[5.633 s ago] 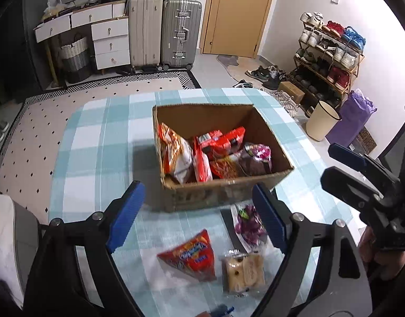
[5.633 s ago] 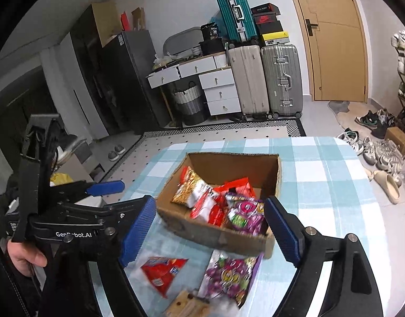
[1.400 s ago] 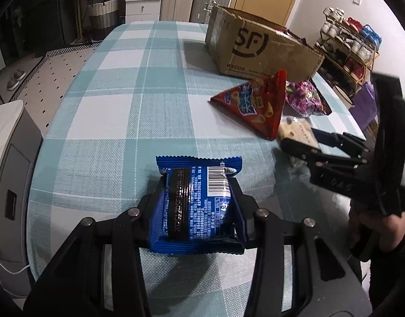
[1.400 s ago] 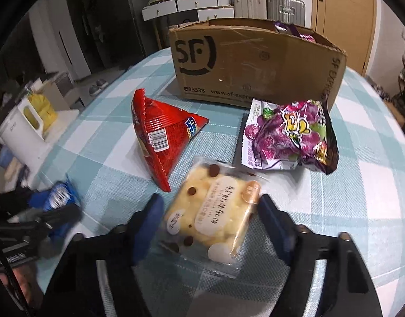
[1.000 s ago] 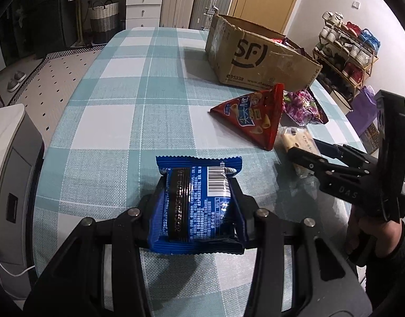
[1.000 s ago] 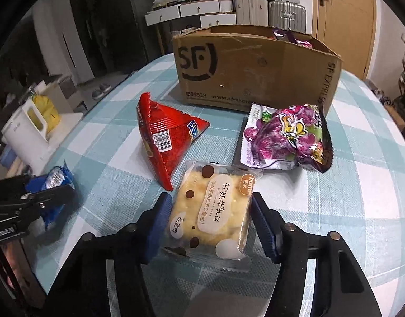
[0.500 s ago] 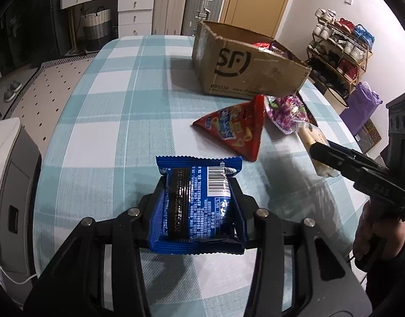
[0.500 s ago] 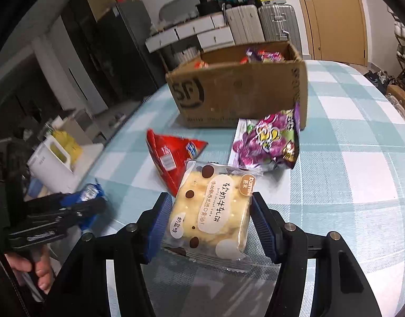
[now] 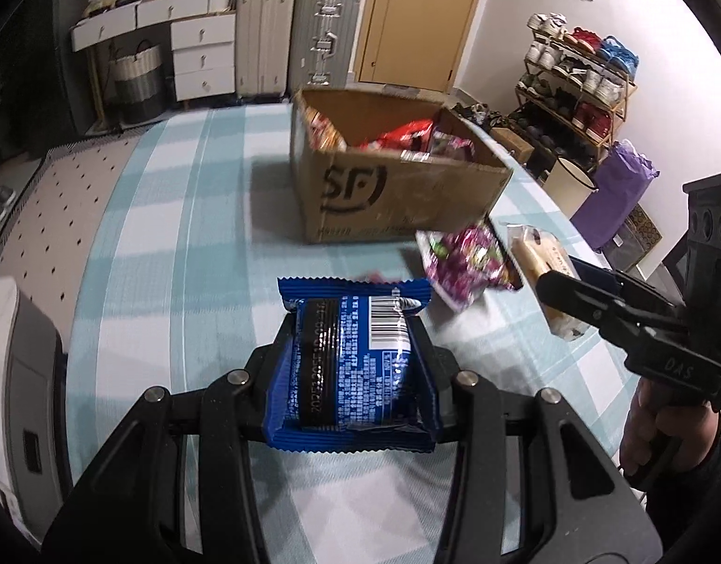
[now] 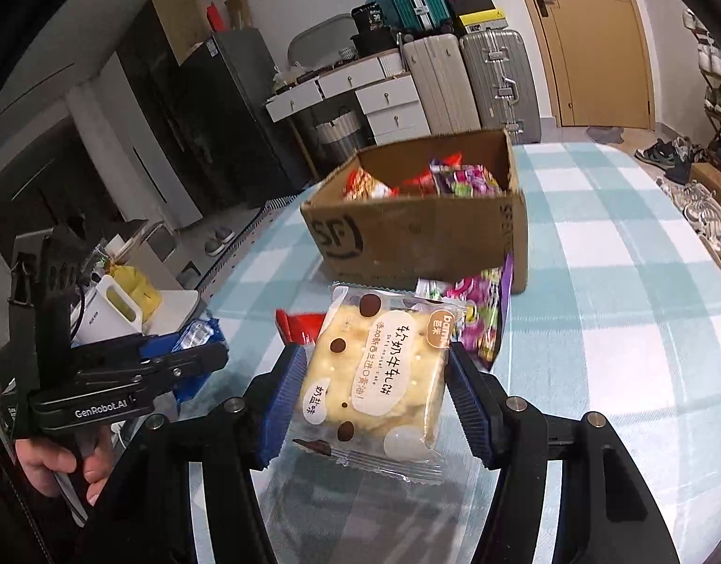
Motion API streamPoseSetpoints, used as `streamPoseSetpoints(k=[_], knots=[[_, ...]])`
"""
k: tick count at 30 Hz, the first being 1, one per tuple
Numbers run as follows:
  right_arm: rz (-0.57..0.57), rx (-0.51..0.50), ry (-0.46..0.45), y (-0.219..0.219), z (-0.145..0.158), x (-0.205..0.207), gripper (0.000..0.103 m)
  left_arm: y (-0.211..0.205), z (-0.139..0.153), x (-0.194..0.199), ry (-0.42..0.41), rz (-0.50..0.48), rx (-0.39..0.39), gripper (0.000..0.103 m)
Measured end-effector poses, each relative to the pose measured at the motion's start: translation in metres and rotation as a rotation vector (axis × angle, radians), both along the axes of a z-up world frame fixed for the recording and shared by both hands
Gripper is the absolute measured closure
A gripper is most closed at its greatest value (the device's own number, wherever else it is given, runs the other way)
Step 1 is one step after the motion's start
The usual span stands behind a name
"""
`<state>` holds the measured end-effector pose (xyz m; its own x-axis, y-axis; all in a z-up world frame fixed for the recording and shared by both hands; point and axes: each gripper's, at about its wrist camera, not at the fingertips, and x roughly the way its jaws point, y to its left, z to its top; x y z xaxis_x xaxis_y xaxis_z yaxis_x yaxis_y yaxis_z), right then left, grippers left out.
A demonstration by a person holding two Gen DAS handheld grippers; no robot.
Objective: Organize snacks
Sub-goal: 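Carry the blue pack in the left tool while the right tool carries the bun pack to the box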
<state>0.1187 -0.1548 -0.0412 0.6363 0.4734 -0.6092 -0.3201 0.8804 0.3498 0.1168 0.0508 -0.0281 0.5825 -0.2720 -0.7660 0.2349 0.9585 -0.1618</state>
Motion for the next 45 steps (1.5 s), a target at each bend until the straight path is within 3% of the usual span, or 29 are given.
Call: streamPoseSetpoints(k=[12, 23, 38, 45], knots=[[0.021, 0.0, -0.069, -0.002, 0.051, 0.046, 0.042, -0.022, 0.042, 0.07, -0.03, -0.038, 0.018, 0.062], [0.043, -0.006, -0.082, 0.001, 0.075, 0.112, 0.042, -0.04, 0.051, 0.147, -0.013, -0.052, 0.042, 0.062], [0.017, -0.035, 0.003, -0.001, 0.05, 0.198, 0.042, -0.067, 0.033, 0.226, 0.012, -0.08, 0.07, 0.062], [0.01, -0.033, 0.036, -0.005, 0.033, 0.218, 0.041, -0.064, 0.014, 0.252, 0.045, -0.059, 0.012, 0.06]])
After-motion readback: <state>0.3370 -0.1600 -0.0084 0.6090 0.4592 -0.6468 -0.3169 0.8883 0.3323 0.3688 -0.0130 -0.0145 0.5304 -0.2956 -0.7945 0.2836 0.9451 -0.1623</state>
